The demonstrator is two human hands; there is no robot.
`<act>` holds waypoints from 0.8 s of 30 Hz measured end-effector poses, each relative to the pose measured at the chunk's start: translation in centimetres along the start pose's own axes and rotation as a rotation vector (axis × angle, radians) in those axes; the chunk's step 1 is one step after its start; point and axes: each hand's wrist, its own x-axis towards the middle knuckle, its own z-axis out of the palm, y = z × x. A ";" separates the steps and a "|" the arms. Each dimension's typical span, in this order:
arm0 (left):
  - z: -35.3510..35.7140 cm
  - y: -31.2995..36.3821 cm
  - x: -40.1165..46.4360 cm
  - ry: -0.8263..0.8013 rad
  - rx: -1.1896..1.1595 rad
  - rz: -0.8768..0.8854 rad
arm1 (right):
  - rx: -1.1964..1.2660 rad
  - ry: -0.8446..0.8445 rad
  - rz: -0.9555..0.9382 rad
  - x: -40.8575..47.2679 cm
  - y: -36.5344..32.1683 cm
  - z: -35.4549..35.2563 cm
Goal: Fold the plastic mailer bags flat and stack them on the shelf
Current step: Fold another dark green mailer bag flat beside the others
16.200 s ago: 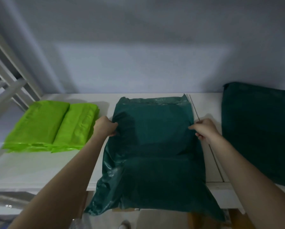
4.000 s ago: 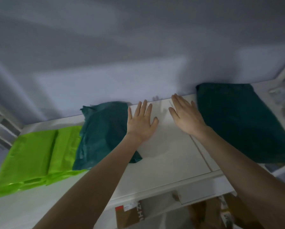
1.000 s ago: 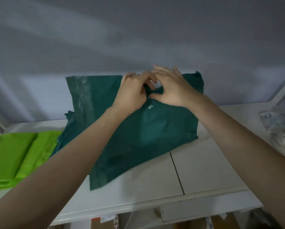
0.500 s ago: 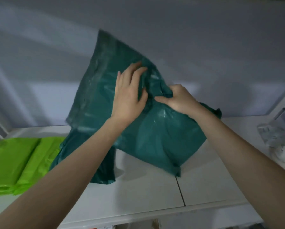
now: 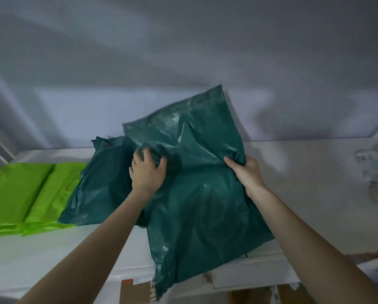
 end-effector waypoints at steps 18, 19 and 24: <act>8.8 0.3 -3.5 -0.396 0.494 0.224 | -0.519 -0.092 0.125 2.4 5.0 -4.8; 9.1 0.2 -3.4 -0.383 0.503 0.221 | -0.581 -0.117 0.129 2.2 5.2 -5.4; 10.1 1.0 -2.8 -0.340 0.507 0.214 | -0.687 -0.107 0.084 1.7 6.9 -7.9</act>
